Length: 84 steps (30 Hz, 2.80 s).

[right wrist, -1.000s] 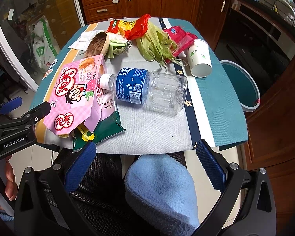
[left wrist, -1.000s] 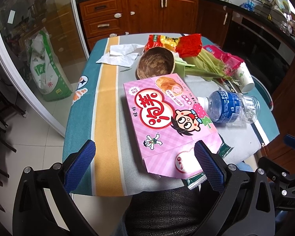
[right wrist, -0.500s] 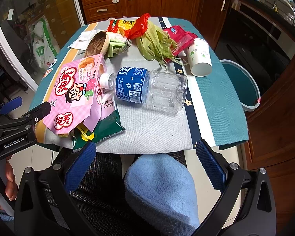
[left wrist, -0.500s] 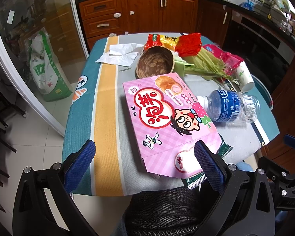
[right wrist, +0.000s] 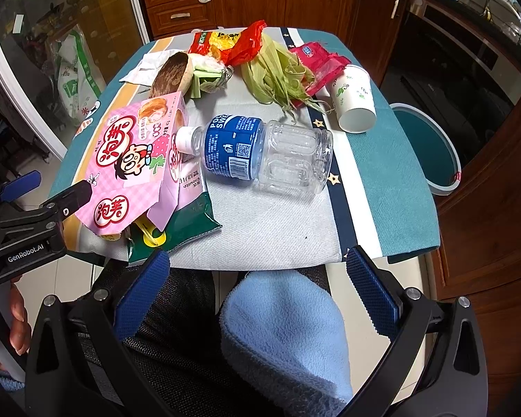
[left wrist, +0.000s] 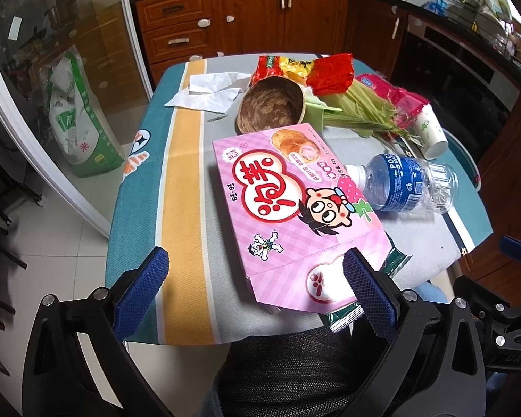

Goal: Collect trash

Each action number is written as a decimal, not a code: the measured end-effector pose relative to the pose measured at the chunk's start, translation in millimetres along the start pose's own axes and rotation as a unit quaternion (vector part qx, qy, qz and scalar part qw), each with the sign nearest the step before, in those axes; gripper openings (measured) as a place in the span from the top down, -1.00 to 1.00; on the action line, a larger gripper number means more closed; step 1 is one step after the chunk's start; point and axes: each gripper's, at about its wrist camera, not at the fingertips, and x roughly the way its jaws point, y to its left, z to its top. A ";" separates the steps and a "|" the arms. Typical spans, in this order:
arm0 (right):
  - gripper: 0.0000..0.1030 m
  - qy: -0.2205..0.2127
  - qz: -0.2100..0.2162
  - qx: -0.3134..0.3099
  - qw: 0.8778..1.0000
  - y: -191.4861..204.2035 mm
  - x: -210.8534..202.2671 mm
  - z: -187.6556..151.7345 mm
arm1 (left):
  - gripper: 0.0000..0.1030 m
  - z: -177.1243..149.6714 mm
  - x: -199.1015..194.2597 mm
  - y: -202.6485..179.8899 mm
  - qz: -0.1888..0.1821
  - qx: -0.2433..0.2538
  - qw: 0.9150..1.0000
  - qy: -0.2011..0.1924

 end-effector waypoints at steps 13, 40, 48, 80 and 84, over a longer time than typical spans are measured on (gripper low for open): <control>-0.90 0.030 0.023 0.049 0.998 -25.9 16.6 12.0 | -0.95 15.8 23.1 -52.5 -0.026 0.074 0.997 0.016; -0.90 0.109 0.169 0.039 0.979 15.8 79.9 43.7 | -0.93 25.4 53.3 62.3 -0.021 -0.016 0.997 0.072; -0.25 0.110 0.169 0.016 0.979 32.6 100.3 48.1 | -0.93 7.6 37.2 50.2 -0.043 0.030 0.996 0.073; 0.77 0.025 0.167 -0.048 0.985 42.6 60.3 70.0 | -0.93 71.9 112.2 16.8 0.051 0.199 0.969 0.139; 0.77 0.027 0.164 -0.047 0.985 42.7 60.5 72.1 | -0.82 76.7 113.3 16.0 0.046 0.191 0.975 0.103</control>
